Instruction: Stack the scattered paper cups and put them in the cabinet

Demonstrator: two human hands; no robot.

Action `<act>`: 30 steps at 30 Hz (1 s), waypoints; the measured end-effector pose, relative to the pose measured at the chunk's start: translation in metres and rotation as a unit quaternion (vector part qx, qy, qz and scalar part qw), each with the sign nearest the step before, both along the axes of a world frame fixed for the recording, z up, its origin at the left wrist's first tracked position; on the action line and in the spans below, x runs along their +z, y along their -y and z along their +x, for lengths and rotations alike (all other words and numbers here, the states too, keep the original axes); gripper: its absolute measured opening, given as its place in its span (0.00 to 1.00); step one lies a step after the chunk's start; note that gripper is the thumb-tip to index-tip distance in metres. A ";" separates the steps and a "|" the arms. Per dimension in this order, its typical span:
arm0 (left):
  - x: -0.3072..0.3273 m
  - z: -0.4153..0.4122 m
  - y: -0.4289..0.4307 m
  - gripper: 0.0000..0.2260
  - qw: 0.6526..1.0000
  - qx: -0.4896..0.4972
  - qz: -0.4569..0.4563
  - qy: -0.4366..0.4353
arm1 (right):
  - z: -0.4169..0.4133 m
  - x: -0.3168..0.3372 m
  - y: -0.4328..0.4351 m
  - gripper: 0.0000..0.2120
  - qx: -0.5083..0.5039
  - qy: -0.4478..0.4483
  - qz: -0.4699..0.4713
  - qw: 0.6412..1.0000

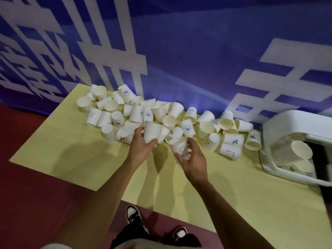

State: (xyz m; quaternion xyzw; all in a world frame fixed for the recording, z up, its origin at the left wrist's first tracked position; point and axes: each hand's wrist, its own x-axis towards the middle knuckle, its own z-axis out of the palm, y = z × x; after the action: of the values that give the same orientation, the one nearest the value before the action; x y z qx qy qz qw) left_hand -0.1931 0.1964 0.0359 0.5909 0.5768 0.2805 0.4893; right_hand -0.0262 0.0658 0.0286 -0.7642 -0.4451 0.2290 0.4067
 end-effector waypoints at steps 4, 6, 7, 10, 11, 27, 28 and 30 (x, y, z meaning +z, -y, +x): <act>-0.001 0.051 0.019 0.35 0.997 -0.069 -0.024 -0.014 | 0.045 0.009 0.026 0.30 -0.057 -0.017 -0.002 0.998; -0.001 0.082 0.024 0.37 0.993 -0.115 -0.035 -0.013 | 0.067 0.011 0.041 0.32 -0.102 -0.013 -0.009 0.995; -0.002 0.099 0.028 0.38 0.990 -0.138 -0.041 -0.011 | 0.077 0.013 0.050 0.33 -0.128 -0.007 -0.016 0.992; -0.003 0.148 0.046 0.37 0.977 -0.204 -0.059 0.000 | 0.108 0.015 0.081 0.33 -0.191 0.008 -0.017 0.981; -0.003 0.164 0.053 0.36 0.972 -0.224 -0.062 -0.001 | 0.118 0.016 0.091 0.33 -0.206 0.009 -0.011 0.978; 0.004 0.345 0.180 0.30 0.957 -0.281 -0.054 -0.043 | 0.294 0.003 0.207 0.35 -0.264 -0.041 0.020 0.963; 0.005 0.352 0.186 0.31 0.958 -0.278 -0.054 -0.046 | 0.305 0.002 0.211 0.36 -0.262 -0.042 0.021 0.964; 0.009 0.367 0.193 0.33 0.959 -0.275 -0.051 -0.047 | 0.325 0.002 0.216 0.39 -0.266 -0.043 0.025 0.963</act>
State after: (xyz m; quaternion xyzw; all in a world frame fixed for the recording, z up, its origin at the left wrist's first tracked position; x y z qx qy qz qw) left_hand 0.1736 0.0029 0.0447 0.7136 0.4277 0.0777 0.5493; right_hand 0.2988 -0.1499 0.0306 -0.8343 -0.2137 0.1339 0.4902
